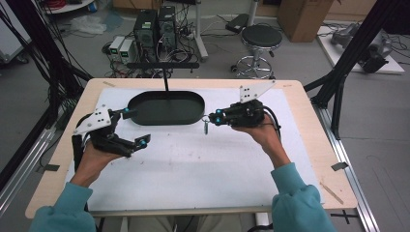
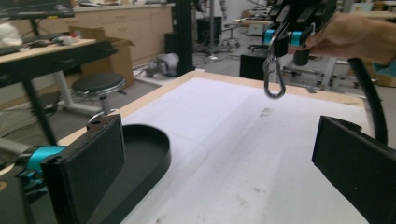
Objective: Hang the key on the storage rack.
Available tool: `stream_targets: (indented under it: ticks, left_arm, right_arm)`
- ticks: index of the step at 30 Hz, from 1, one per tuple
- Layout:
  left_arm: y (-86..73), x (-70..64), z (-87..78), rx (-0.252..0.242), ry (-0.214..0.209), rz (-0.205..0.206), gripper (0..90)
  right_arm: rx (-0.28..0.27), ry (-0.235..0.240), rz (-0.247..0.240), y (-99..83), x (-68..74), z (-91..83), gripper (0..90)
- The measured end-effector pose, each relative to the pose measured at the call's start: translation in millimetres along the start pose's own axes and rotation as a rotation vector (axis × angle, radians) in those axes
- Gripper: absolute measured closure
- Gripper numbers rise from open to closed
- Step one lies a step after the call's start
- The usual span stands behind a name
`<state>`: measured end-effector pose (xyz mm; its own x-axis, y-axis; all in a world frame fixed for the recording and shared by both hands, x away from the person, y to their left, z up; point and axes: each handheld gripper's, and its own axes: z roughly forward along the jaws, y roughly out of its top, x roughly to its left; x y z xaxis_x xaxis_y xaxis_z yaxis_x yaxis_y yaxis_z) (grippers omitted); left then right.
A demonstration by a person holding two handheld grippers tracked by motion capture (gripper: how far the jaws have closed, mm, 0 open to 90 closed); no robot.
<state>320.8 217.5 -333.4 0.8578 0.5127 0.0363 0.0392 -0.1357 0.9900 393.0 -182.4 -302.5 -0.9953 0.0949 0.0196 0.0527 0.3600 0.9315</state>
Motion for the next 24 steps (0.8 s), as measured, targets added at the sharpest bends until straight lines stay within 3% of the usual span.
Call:
stream_targets:
  ticks: [3,9,15,24]
  left_arm:
    - [5.7,1.2,10.3,0.01,-0.053,0.005,3.0]
    - [12.5,4.3,29.1,0.023,-0.103,0.02,3.0]
    - [17.3,1.8,46.2,0.039,-0.18,0.019,3.0]
    - [23.9,-2.2,68.7,0.04,-0.249,0.029,3.1]
  right_arm:
    - [-0.007,0.005,-0.006,0.4,4.4,2.2,88.7]
    - [-0.021,0.023,-0.01,2.4,10.1,8.0,88.6]
    - [-0.032,0.032,-0.02,3.7,13.0,12.7,88.7]
    - [-0.044,0.045,-0.016,2.6,14.0,19.5,88.7]
